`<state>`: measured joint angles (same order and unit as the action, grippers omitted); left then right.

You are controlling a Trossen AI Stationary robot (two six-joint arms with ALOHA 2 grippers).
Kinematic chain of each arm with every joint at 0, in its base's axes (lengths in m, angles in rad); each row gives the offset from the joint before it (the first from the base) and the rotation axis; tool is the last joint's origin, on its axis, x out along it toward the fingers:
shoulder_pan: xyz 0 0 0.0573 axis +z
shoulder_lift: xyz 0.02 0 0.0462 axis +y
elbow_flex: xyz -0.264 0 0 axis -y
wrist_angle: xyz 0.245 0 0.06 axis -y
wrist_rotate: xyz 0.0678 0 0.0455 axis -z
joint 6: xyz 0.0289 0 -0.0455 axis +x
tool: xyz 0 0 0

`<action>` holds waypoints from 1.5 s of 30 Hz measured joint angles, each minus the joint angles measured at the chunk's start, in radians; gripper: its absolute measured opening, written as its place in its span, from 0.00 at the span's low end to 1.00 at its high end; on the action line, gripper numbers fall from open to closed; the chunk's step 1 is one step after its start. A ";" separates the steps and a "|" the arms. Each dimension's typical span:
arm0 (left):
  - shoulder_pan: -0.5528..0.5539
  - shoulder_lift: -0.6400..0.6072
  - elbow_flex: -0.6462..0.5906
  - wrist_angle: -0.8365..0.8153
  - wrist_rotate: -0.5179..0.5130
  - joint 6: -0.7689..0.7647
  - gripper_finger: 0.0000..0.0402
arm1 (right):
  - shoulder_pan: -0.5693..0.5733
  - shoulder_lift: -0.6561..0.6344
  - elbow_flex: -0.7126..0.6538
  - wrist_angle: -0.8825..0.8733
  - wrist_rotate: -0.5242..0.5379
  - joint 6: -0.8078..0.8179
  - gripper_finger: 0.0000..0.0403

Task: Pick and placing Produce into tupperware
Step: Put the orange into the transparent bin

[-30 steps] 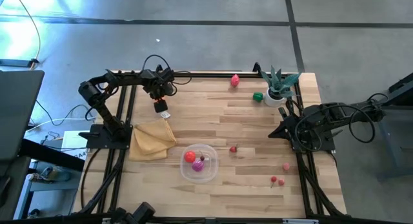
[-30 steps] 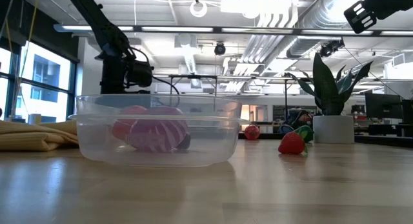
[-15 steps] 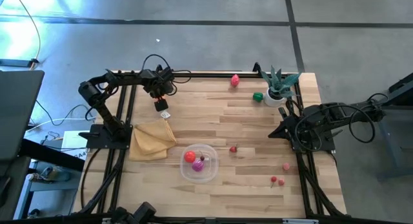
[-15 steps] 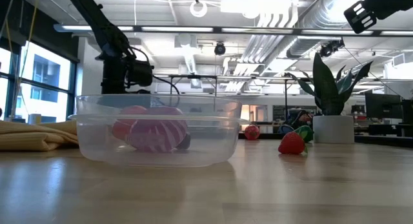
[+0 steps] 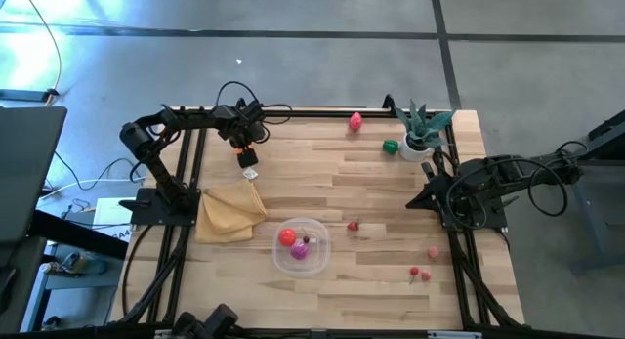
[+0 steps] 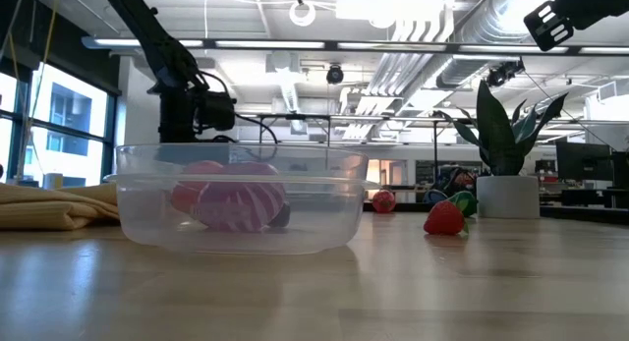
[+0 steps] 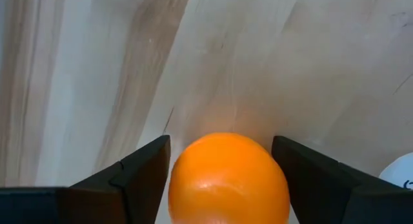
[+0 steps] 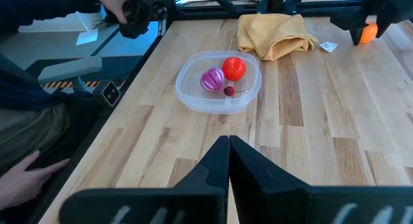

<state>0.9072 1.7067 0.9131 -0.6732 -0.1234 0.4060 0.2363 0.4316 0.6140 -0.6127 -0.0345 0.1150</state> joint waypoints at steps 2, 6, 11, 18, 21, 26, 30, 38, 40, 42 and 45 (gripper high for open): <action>-0.007 0.004 0.000 -0.002 -0.009 0.001 0.64 | 0.000 0.000 0.000 0.000 0.000 0.000 0.00; -0.007 0.005 0.000 -0.004 -0.013 0.002 0.61 | 0.000 0.000 0.000 0.000 0.000 0.000 0.00; -0.006 0.006 -0.001 -0.006 -0.016 0.004 0.61 | 0.000 0.000 0.000 0.000 0.000 0.000 0.00; -0.007 0.008 0.006 -0.022 -0.023 -0.039 0.60 | 0.000 0.000 0.000 0.000 0.000 0.000 0.00; -0.004 0.011 0.019 -0.059 -0.024 -0.075 0.59 | 0.000 0.000 0.000 0.000 0.000 0.000 0.00; -0.004 0.013 0.026 -0.099 -0.030 -0.096 0.58 | 0.000 0.000 0.000 0.000 0.000 0.000 0.00; -0.004 0.013 0.026 -0.099 -0.029 -0.097 0.60 | 0.000 0.000 0.000 0.000 0.000 0.000 0.00; -0.004 0.012 0.027 -0.100 -0.018 -0.091 0.56 | 0.000 0.000 0.000 0.000 0.000 0.000 0.00; -0.004 0.012 0.027 -0.105 -0.007 -0.088 0.56 | 0.000 0.000 0.000 0.000 0.000 0.000 0.00; -0.004 0.011 0.027 -0.114 0.010 -0.080 0.58 | 0.000 0.000 0.000 0.000 0.000 0.000 0.00; -0.004 0.003 0.027 -0.115 0.059 -0.068 0.60 | 0.000 0.000 0.000 0.000 0.000 0.000 0.00</action>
<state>0.9031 1.7101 0.9401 -0.7887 -0.0647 0.3379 0.2363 0.4317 0.6139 -0.6126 -0.0345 0.1150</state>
